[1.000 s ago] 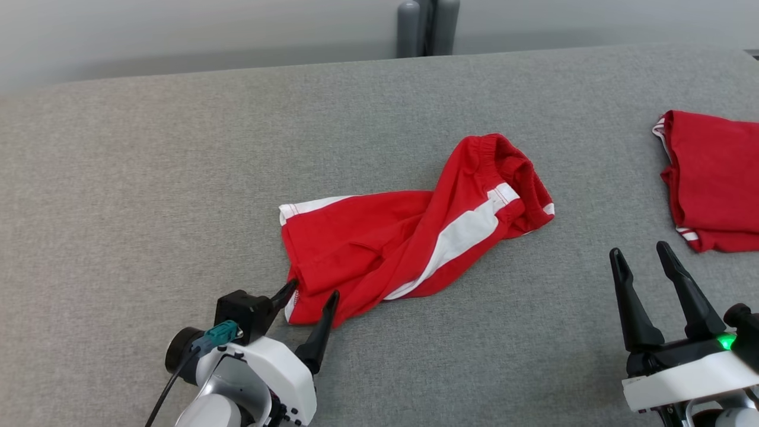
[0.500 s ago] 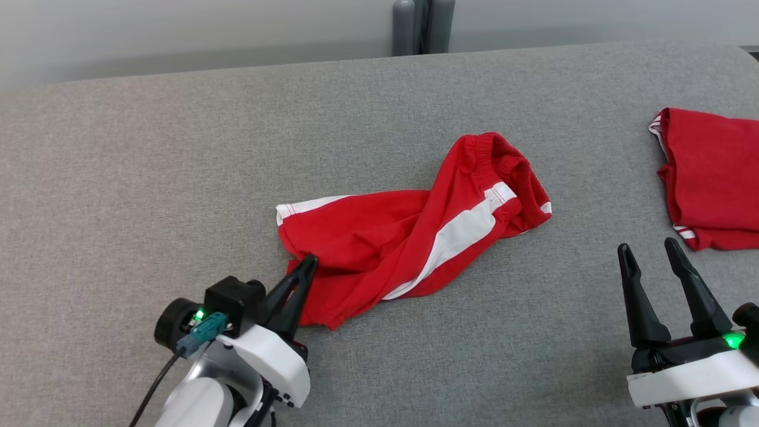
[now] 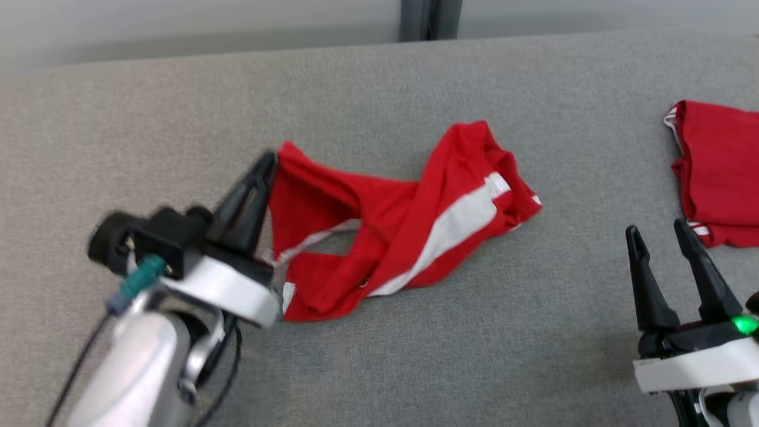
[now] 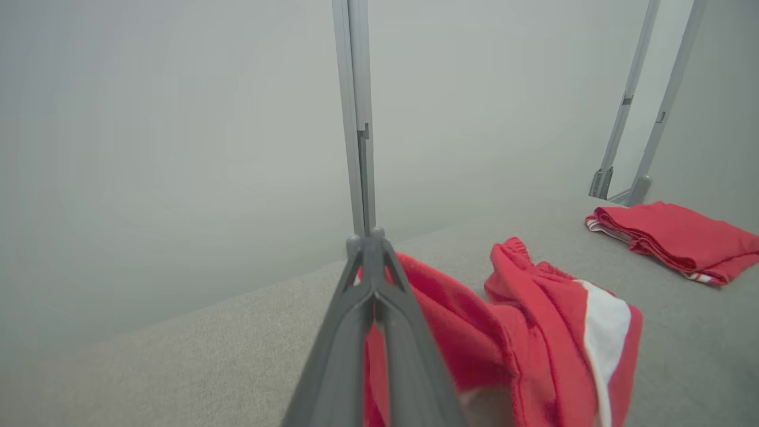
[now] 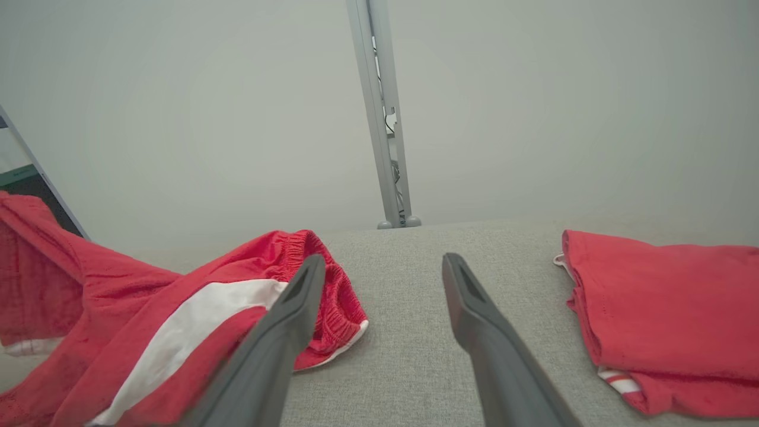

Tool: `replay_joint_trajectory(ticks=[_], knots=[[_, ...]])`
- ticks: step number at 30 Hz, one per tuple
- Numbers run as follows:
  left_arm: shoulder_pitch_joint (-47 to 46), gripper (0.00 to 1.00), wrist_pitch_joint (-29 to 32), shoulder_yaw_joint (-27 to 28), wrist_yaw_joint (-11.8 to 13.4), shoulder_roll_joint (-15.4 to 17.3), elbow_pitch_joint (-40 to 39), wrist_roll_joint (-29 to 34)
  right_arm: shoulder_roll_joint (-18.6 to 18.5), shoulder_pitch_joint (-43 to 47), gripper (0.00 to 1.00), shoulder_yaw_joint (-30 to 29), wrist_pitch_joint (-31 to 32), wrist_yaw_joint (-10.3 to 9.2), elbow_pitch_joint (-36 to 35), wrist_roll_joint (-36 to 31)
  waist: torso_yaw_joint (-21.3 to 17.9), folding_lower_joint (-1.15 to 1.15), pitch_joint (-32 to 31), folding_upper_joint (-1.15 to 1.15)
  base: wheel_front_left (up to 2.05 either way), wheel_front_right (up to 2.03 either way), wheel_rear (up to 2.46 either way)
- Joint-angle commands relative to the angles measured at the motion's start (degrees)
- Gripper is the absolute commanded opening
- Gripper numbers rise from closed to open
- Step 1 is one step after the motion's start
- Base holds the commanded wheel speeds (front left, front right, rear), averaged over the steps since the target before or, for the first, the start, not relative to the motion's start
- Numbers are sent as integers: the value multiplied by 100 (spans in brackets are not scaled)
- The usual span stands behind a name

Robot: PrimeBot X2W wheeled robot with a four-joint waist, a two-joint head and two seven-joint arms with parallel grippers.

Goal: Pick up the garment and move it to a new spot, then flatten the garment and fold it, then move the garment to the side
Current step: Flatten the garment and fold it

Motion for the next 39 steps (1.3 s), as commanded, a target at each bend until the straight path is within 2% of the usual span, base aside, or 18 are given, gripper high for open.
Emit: replay_joint_trajectory(ticks=[1, 7, 11, 17, 18, 19, 20, 23, 28, 34, 39], knots=[[-241, 0, -19, 83, 22, 60, -15, 33, -45, -103, 100, 19, -49, 2, -44, 53, -62, 0, 179, 0, 0, 0, 0], [-1379, 0, -145, 357, -127, 176, 709, 0, -54, -365, 100, 106, -105, 2, -90, 123, -333, 0, 729, 0, 0, 0, 0], [-2111, 0, -380, 402, -313, 220, 2070, -59, 2, -538, 100, 227, -207, 2, 52, 203, -576, 0, 1016, 0, 0, 0, 0], [-2390, 0, -862, 377, -463, 22, 3436, -235, -4, -616, 100, 257, -317, 2, 225, 253, -691, 0, 1060, 0, 0, 0, 0], [-2392, 14, -914, 369, -487, -14, 3590, -284, -13, -606, 100, 233, -316, 2, 233, 254, -674, 0, 1050, 0, 0, 0, 0], [-2386, 68, -982, 372, -488, -42, 3713, -308, -19, -598, 100, 212, -331, 2, 247, 253, -649, 0, 1031, 0, 0, 0, 0], [-2359, 100, -1033, 365, -496, -78, 3799, -321, -23, -597, 100, 206, -344, 2, 254, 239, -623, 0, 1007, 0, 0, 0, 0], [-2150, 100, -1196, 356, -449, -205, 3933, -357, -62, -591, 100, 183, -359, 2, 264, 198, -525, 0, 907, 0, 0, 0, 0], [-1692, 100, -1371, 453, -121, -251, 3500, -218, -120, -538, 100, 144, -366, 2, 234, 135, -352, 0, 666, 0, 0, 0, 0], [-657, 100, -1397, 848, 447, -265, 1966, -39, -168, -416, 100, 94, -306, 2, 134, 41, -161, 0, 326, 0, 0, 0, 0], [337, 100, -1400, 1073, 772, -264, 797, 126, -163, -267, 100, 49, -182, 2, 42, -54, -57, 0, 78, 0, 0, 0, 0]])
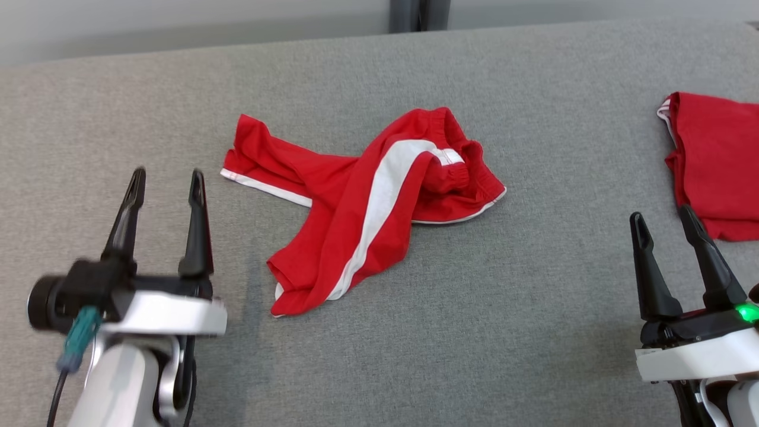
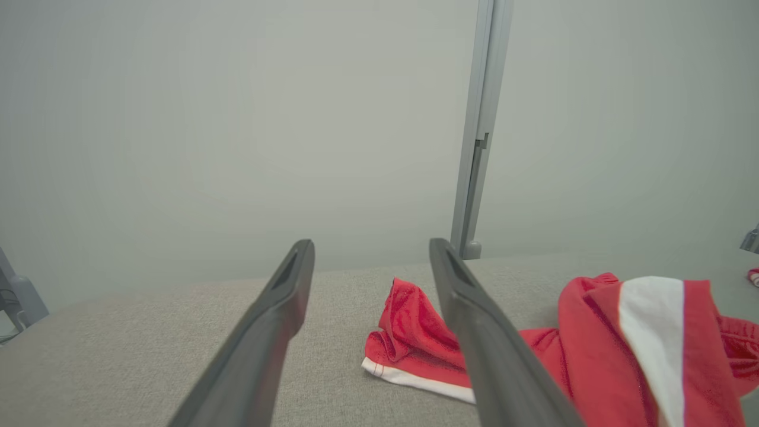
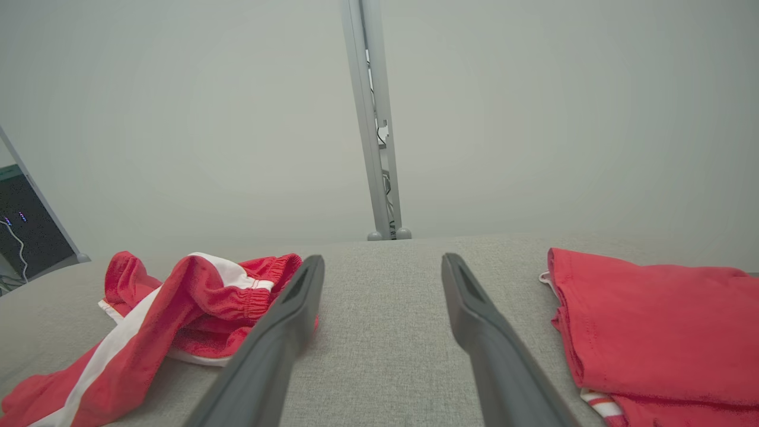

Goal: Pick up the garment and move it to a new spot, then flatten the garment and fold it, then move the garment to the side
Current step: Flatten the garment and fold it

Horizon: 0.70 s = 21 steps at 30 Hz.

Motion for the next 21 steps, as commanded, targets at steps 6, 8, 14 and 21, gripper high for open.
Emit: replay_joint_trajectory(ticks=[6, 8, 14, 21], knots=[[930, 100, 9, 96, 246, -4, -727, -4, -40, 167, 100, -35, 94, 2, -99, -70, 118, 0, -271, 0, 0, 0, 0], [1225, 100, 84, 107, 319, -16, -888, -33, -41, 247, 100, -55, 127, 2, -111, -100, 144, 0, -334, 0, 0, 0, 0], [1742, 100, 240, 52, 401, -52, -1059, -150, 16, 452, 100, -212, 211, 2, -182, -178, 243, 0, -483, 0, 0, 0, 0], [1798, 100, 296, -11, 405, -59, -989, -179, 52, 528, 100, -238, 331, 2, -281, -212, 321, 0, -562, 0, 0, 0, 0]])
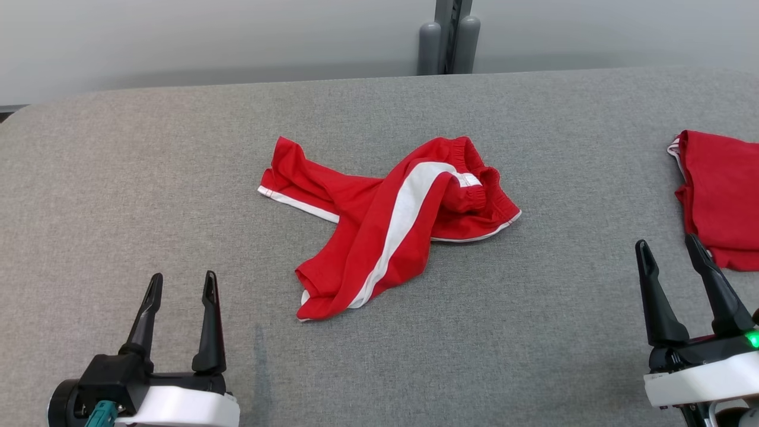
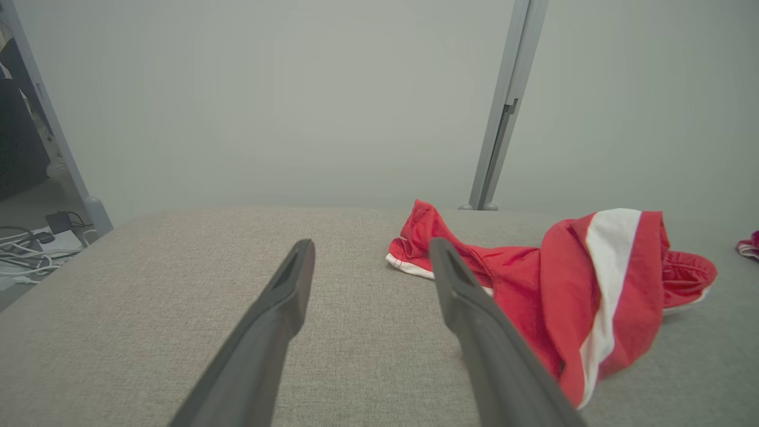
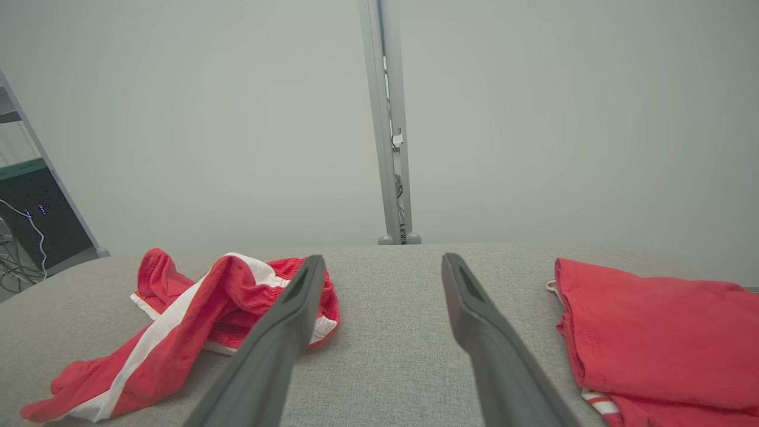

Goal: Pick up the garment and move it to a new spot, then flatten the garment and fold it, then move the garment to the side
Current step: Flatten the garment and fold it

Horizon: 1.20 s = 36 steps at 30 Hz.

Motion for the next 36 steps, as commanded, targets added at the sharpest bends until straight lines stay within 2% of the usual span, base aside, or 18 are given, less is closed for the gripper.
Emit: replay_joint_trajectory(ticks=[1, 9, 18, 23, 30, 31, 32, 33, 36], knots=[[-33, 100, 10, -1, 9, 43, 13, -12, -6, 8, 100, 0, 24, 2, -39, -24, 11, 0, 4, 0, 0, 0, 0], [-431, 100, 102, -198, -194, 141, 72, 74, -17, -34, 100, -11, 78, 2, -136, 16, 142, 0, 133, 0, 0, 0, 0], [-892, 100, 1006, -1061, -964, 89, 751, -114, -50, -190, 100, 125, 58, 2, -134, 107, 85, 0, 459, 0, 0, 0, 0], [-1049, 100, 1245, -1371, -1241, 39, 1262, -140, -60, -225, 100, 138, 3, 2, -67, 160, -9, 0, 582, 0, 0, 0, 0], [-1323, 100, 1274, -1580, -1324, 88, 1700, 69, -42, -291, 100, 145, -47, 2, -3, 184, -67, 0, 651, 0, 0, 0, 0], [-1372, 87, 1248, -1598, -1354, 82, 1732, 55, -38, -299, 100, 154, -57, 2, 4, 185, -77, 0, 650, 0, 0, 0, 0], [-1406, 16, 1228, -1602, -1371, 86, 1737, 37, -34, -302, 100, 160, -63, 2, 11, 188, -87, 0, 649, 0, 0, 0, 0], [-1431, 0, 1205, -1595, -1399, 107, 1739, 17, -34, -299, 100, 162, -68, 2, 17, 193, -95, 0, 646, 0, 0, 0, 0], [-1459, 0, 1168, -1576, -1446, 158, 1590, -42, -42, -267, 100, 143, -72, 2, 31, 197, -106, 0, 619, 0, 0, 0, 0]])
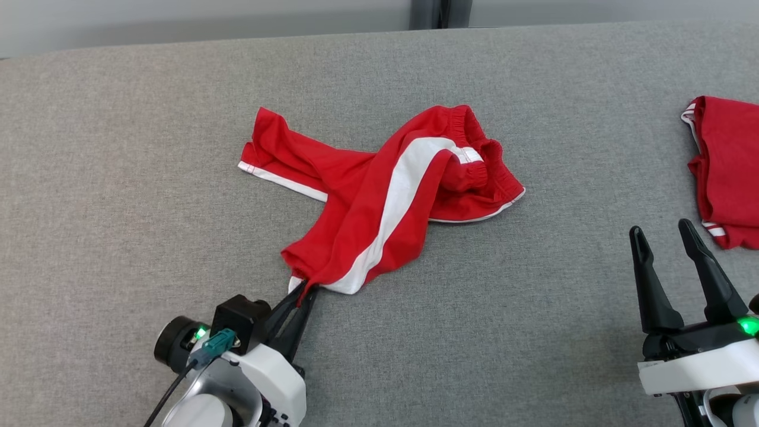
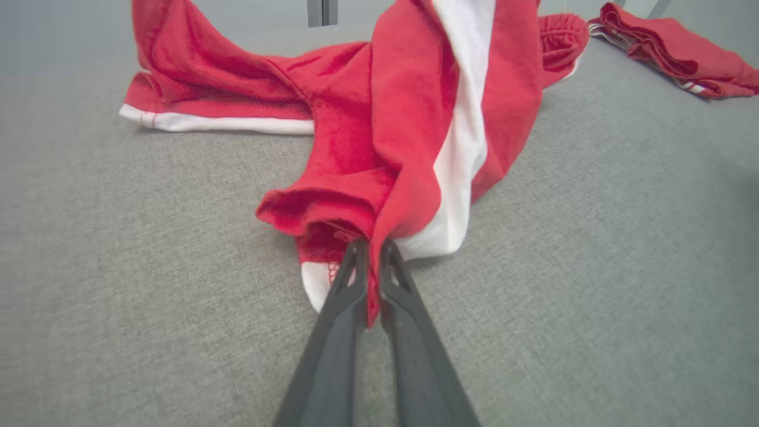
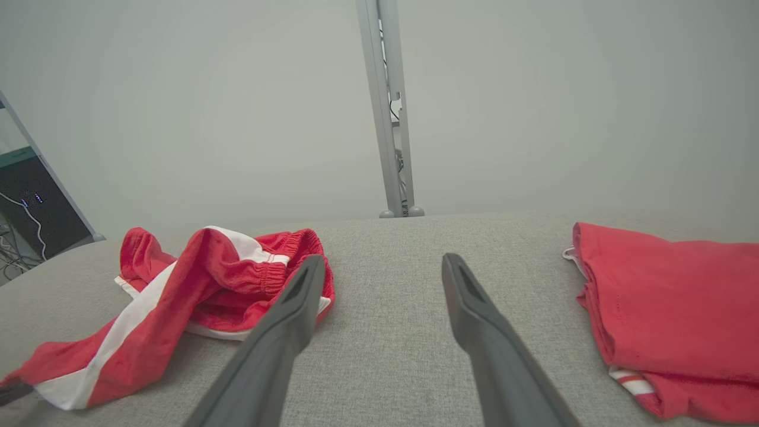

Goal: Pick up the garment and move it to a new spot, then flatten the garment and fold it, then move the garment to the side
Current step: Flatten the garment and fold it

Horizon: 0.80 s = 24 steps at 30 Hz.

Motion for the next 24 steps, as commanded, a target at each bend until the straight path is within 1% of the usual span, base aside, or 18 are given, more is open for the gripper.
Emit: replay_joint_trajectory(ticks=[1, 5, 6, 7, 11, 13, 14, 18, 24], knots=[[-59, 0, -5, 14, -35, 55, -127, -32, -22, -10, 100, -16, -25, 2, -2, 31, 1, 0, -21, 0, 0, 0, 0], [197, 0, 163, 35, 55, 174, -770, -91, -5, 65, 100, -82, -48, 2, 16, 7, 44, 0, -101, 0, 0, 0, 0], [348, 0, 310, 61, 115, 246, -1187, -128, 2, 123, 100, -118, -58, 2, 22, -15, 78, 0, -141, 0, 0, 0, 0], [451, 0, 394, 70, 147, 290, -1403, -141, 5, 152, 100, -133, -58, 2, 18, -29, 94, 0, -155, 0, 0, 0, 0], [885, 0, 689, 160, 334, 363, -2287, -328, 32, 227, 100, -196, -43, 2, -47, -60, 157, 0, -171, 0, 0, 0, 0], [1016, 0, 775, 224, 387, 365, -2605, -483, 43, 277, 100, -236, -23, 2, -69, -69, 186, 0, -147, 0, 0, 0, 0], [1027, 0, 792, 280, 433, 397, -2713, -464, 50, 273, 100, -251, -13, 2, -82, -73, 190, 0, -125, 0, 0, 0, 0], [888, 0, 871, 484, 506, 458, -2743, -601, 49, 185, 100, -230, 41, 2, -156, -63, 144, 0, 15, 0, 0, 0, 0], [430, 0, 822, 902, 533, 535, -2009, -812, 8, 28, 100, -151, 35, 2, -181, -17, -70, 0, 253, 0, 0, 0, 0]])
